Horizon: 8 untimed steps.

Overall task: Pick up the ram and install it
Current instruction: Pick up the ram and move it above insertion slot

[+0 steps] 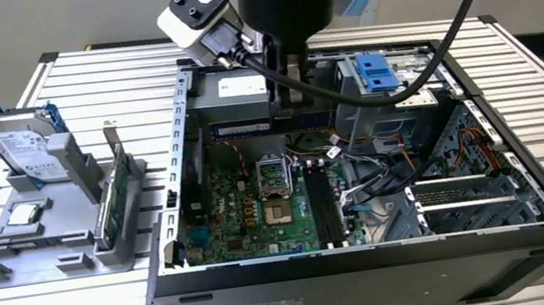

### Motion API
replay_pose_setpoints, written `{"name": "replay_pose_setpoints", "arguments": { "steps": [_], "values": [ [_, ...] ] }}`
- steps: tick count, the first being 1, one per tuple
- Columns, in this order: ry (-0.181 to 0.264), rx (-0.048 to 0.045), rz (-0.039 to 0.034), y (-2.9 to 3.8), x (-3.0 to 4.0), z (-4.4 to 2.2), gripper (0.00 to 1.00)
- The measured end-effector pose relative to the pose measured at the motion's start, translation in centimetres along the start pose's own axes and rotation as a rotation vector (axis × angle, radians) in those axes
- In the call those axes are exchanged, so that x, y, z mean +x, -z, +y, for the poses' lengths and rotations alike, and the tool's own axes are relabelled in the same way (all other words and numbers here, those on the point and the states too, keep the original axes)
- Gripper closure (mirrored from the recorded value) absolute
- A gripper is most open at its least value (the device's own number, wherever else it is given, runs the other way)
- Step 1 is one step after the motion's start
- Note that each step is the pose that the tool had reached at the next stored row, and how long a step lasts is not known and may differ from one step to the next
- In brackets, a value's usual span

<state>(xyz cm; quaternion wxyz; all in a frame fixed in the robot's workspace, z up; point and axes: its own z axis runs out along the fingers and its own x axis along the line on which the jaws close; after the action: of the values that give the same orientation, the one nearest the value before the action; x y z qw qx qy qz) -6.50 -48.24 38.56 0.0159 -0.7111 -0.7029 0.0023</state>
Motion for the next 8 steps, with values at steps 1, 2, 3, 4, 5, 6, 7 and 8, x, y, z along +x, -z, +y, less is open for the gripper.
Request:
{"name": "replay_pose_setpoints", "arguments": {
  "steps": [1,2,3,4,5,6,7,8],
  "values": [
    [0.0,0.0001,-0.0001,0.01,0.03,0.0,1.0],
    [0.0,0.0,0.0,0.0,0.06,0.0,1.0],
    [0.0,0.0,0.0,0.0,0.1,0.0,1.0],
    [0.0,0.0001,-0.0001,0.0,0.15,0.01,1.0],
    [0.0,0.0001,-0.0001,0.0,0.22,0.02,1.0],
    [0.0,0.0,0.0001,-0.01,0.28,0.02,1.0],
    [0.0,0.0,0.0,0.0,0.35,0.03,1.0],
    [0.0,0.0,0.0,-0.01,0.42,0.04,1.0]
  ]
}}
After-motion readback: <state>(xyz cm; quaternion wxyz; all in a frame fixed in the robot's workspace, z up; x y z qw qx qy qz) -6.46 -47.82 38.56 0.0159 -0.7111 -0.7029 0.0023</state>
